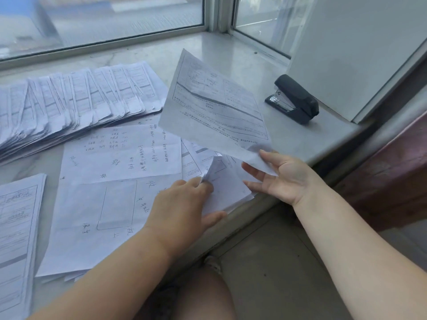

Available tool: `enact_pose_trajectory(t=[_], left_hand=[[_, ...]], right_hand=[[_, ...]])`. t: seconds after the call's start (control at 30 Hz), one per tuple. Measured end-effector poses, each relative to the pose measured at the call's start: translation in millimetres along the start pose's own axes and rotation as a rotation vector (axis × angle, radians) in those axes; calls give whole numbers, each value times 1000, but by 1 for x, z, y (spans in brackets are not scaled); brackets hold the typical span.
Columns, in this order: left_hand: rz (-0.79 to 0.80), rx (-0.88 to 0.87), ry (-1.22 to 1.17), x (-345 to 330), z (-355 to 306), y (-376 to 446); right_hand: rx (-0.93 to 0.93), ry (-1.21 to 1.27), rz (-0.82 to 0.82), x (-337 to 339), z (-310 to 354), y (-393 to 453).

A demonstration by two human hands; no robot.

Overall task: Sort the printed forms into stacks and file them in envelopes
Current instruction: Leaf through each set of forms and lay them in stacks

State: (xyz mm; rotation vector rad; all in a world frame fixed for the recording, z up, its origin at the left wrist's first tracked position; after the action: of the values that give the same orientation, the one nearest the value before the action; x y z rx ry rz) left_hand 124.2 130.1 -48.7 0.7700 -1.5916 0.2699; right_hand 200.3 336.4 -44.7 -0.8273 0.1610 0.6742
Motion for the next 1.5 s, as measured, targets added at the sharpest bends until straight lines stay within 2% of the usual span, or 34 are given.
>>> enact_pose_trajectory(t=[0.2, 0.33, 0.4, 0.63, 0.9, 1.23, 1.5], left_hand=[[-54, 101, -190, 7, 9, -2], [-114, 355, -341, 2, 11, -2], [-138, 418, -348, -1, 9, -2], [-229, 504, -437, -7, 5, -5], [-167, 581, -678, -9, 11, -7], [-226, 456, -456, -12, 6, -6], [-212, 375, -383, -15, 2, -8]], right_hand=[[9, -17, 0, -1, 1, 3], [14, -8, -16, 0, 1, 5], [10, -4, -19, 1, 1, 5], [6, 17, -43, 1, 1, 6], [-4, 39, -38, -3, -2, 6], [-22, 45, -27, -6, -4, 6], [-29, 20, -11, -6, -4, 4]])
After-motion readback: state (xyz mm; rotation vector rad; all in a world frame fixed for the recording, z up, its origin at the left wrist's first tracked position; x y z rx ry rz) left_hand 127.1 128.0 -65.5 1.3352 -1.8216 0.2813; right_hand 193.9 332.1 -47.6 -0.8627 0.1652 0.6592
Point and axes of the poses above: each hand's wrist, its own y-axis towards the middle knuckle, its own x-axis out of the back of the hand, z = x × y, the point moved 1 cm from there along y, towards the middle knuckle, and after that the axes turned 14 degrees about -z, right-handed, at the moved point
